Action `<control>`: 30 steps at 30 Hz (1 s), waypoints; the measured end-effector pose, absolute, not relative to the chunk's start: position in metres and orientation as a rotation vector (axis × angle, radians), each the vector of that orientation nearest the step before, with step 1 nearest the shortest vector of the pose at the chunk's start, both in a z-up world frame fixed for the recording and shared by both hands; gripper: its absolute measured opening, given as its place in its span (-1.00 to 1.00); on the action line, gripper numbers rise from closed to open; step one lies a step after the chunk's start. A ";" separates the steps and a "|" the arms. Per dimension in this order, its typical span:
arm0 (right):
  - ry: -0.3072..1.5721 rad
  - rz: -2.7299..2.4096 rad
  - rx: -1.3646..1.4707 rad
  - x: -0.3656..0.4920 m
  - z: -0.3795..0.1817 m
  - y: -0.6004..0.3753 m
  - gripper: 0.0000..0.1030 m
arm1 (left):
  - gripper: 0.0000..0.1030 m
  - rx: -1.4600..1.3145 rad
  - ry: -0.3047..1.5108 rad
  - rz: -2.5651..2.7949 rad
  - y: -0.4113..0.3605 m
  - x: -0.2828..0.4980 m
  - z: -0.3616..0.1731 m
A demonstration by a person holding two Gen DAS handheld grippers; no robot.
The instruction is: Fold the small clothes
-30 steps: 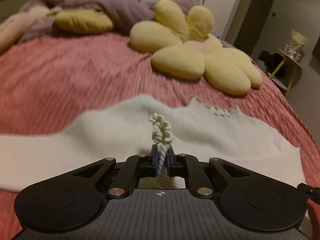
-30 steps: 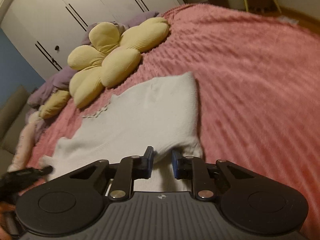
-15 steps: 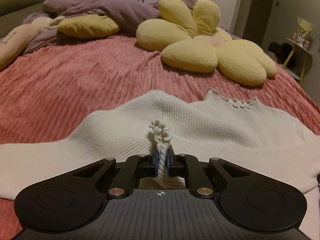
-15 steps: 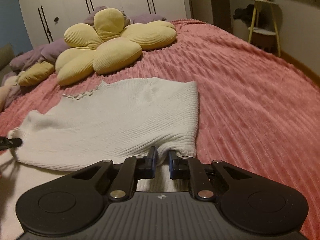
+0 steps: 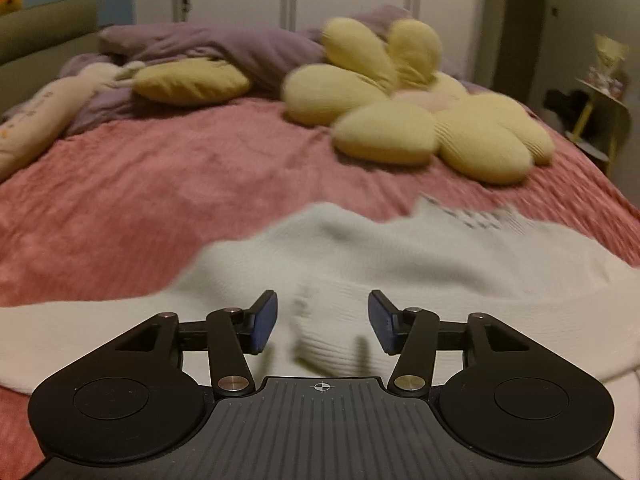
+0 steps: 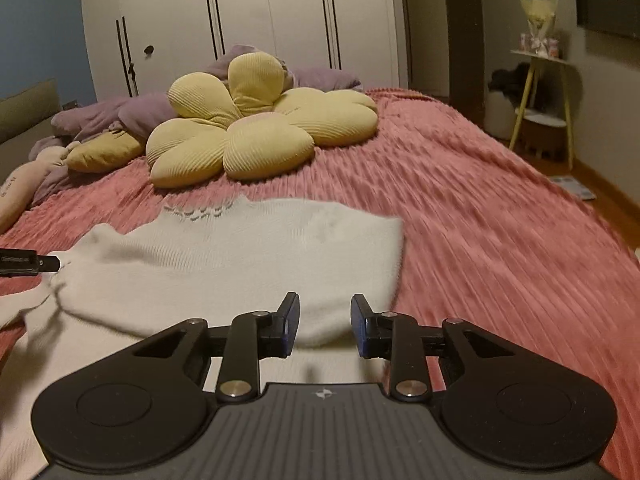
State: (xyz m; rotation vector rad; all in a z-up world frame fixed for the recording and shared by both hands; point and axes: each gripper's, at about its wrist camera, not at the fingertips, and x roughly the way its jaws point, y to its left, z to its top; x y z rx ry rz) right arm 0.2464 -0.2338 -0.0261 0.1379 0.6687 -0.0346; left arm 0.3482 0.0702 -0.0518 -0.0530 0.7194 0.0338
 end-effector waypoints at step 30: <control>0.731 -0.123 -0.276 0.291 -0.081 -0.182 -0.48 | 0.79 -0.056 0.819 0.049 0.062 0.348 -0.085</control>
